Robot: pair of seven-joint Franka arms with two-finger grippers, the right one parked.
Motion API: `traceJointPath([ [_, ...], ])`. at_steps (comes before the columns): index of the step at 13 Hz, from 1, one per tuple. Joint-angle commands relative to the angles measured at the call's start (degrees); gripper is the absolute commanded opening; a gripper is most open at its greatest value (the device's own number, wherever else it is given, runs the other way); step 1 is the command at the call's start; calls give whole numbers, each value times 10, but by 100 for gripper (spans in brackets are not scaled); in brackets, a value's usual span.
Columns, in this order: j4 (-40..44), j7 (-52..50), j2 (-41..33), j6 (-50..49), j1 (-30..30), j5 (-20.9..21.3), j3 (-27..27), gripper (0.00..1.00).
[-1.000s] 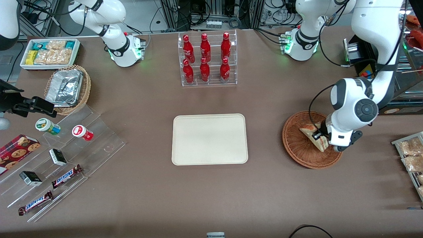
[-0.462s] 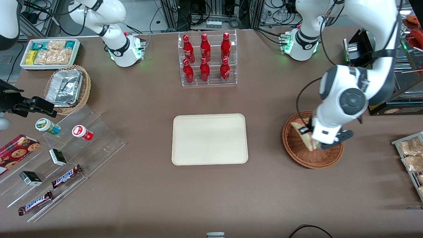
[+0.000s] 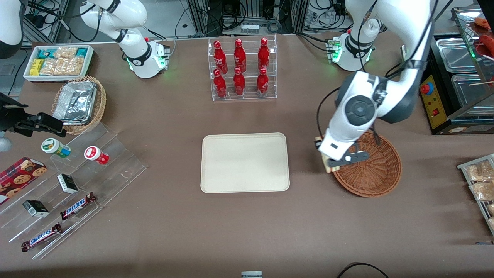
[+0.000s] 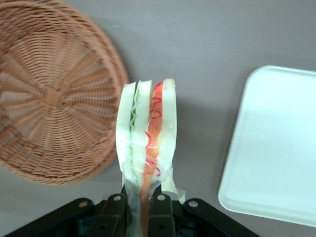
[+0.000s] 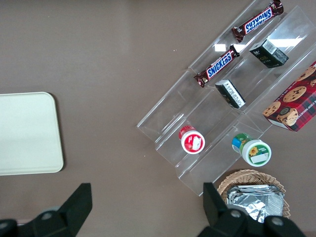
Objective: Place sandwich from basket to tray
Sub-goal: 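Lift the sandwich and carry it toward the cream tray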
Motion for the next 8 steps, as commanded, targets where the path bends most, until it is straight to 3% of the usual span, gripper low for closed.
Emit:
traceJointPath([
  [1, 63, 8, 54, -2, -43, 7, 6, 0],
  [4, 123, 7, 122, 38, -79, 2, -4, 0],
  [8, 192, 8, 196, 47, -82, 2, -49, 0],
])
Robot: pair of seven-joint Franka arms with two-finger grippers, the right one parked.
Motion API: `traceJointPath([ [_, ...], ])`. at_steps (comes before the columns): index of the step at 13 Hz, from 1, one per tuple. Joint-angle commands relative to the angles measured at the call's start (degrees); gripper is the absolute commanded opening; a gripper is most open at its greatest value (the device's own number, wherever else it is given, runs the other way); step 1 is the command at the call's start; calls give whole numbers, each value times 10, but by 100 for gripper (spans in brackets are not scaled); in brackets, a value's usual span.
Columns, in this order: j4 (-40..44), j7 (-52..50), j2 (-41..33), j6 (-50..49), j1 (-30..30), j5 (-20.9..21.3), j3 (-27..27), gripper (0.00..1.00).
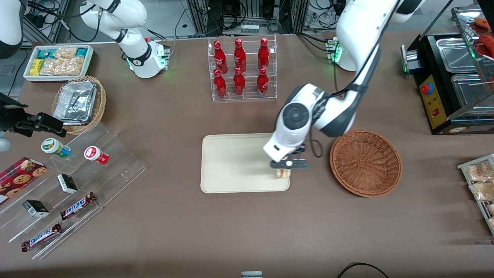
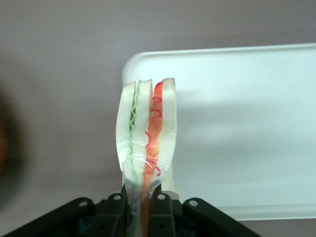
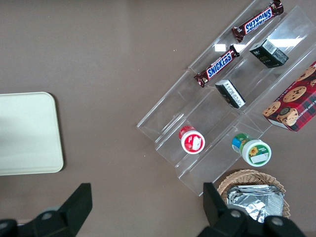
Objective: Place sandwich from basket to tray
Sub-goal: 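Lift the sandwich and carry it toward the cream tray, then lower the sandwich onto the tray center and open the left gripper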
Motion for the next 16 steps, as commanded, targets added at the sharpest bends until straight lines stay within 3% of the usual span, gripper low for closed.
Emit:
traceJointPath([
  [1, 54, 8, 47, -9, -9, 4, -14, 0],
  [15, 80, 3, 118, 47, -32, 3, -13, 0],
  [16, 81, -2, 118, 47, -32, 2, -12, 6],
])
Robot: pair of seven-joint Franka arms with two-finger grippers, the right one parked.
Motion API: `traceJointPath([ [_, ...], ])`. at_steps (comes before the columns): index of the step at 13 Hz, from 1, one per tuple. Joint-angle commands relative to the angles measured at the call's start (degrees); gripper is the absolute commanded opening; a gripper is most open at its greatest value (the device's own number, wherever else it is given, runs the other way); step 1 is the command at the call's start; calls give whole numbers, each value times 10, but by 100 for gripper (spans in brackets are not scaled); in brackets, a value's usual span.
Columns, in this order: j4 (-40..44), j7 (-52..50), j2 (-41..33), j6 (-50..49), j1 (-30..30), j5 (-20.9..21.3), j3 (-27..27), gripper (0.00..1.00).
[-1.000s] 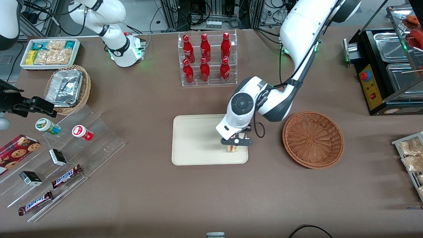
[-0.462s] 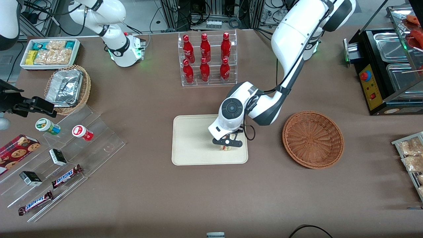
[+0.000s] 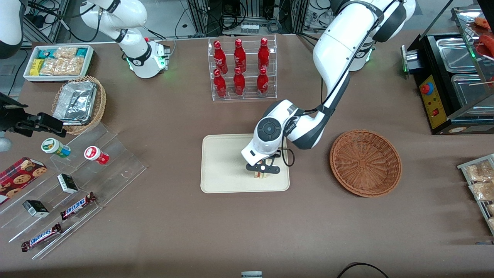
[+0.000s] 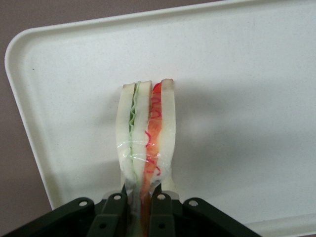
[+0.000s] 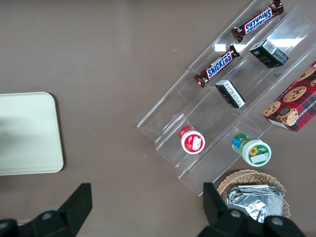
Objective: Place sandwich from basket to tray
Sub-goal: 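Lower the sandwich onto the tray center and open the left gripper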
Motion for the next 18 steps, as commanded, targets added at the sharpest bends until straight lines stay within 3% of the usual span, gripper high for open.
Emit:
traceJointPath([
  [1, 18, -21, 11, 1, -5, 3, 4, 48],
  [2, 18, -21, 11, 1, -5, 5, 4, 97],
  [3, 18, -23, 10, 0, -5, 6, 5, 100],
  [11, 26, -34, 0, -4, 0, 12, 10, 100],
  [18, 38, -31, -75, -69, 3, 33, 51, 100],
])
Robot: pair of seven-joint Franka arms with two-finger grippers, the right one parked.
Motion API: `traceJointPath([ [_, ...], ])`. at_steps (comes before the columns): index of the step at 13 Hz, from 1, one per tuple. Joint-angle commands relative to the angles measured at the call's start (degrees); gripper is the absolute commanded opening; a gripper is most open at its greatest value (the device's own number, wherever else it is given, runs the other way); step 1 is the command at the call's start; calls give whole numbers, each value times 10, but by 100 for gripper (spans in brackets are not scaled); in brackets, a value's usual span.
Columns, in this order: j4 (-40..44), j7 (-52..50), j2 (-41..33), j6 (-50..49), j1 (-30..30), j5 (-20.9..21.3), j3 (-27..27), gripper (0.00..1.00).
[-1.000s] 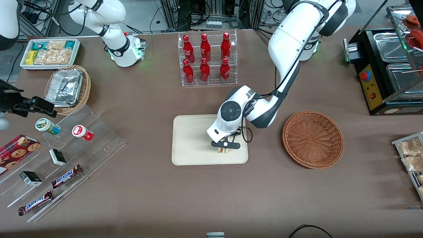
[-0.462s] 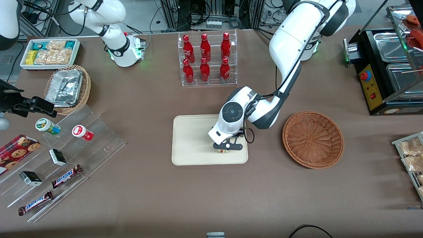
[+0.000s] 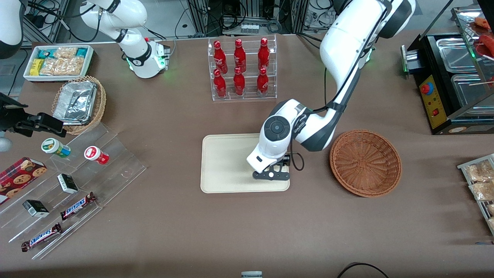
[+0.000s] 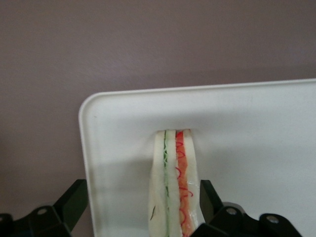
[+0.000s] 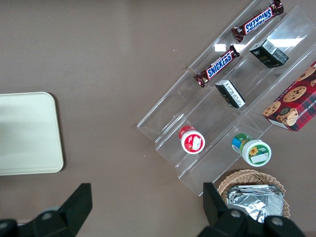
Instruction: Place sandwich from basket to tray
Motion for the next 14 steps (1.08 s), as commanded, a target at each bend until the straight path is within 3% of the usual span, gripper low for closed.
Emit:
traceJointPath([
  [1, -4, 0, -54, -44, 2, 11, 22, 100],
  [11, -4, 71, -165, -187, 145, -5, 23, 100],
  [14, -3, 152, -208, -252, 198, -41, 24, 100],
])
